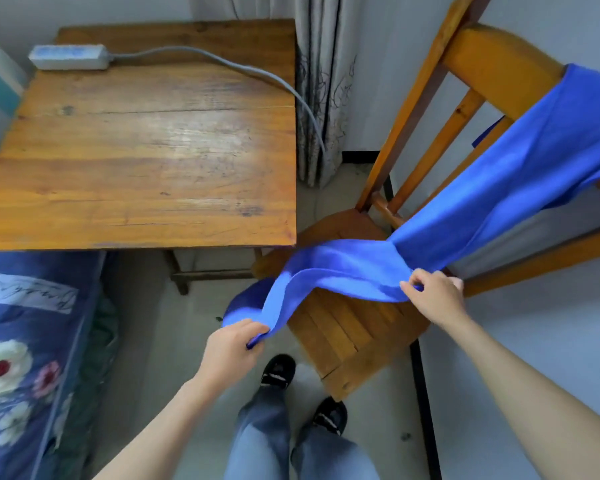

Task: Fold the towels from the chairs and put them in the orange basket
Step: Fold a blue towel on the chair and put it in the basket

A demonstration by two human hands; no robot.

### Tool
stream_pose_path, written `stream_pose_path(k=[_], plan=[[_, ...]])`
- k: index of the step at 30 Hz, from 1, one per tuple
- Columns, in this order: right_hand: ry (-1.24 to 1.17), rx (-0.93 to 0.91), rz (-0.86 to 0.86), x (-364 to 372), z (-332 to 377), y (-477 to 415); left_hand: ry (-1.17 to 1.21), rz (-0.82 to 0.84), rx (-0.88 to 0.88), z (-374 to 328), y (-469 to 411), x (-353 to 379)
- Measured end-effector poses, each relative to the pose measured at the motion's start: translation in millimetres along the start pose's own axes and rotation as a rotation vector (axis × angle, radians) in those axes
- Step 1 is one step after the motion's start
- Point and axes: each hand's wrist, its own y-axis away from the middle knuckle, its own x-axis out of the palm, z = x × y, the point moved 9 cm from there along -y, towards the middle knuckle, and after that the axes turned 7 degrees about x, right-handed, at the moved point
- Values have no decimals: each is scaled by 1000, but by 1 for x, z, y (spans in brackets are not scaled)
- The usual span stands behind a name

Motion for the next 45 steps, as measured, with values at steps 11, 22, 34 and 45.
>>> stream_pose_path(k=[11,22,34,45], plan=[[-234,-229,588,130,41,123,-52,526,-124,-72,0,85],[-706,81,313,115,23,145,-312,683,-1,-54,35,96],[-715,346,139,148,16,195,154,658,-164,74,60,38],[-791,40,408,149,161,244,399,553,-53,29,69,4]])
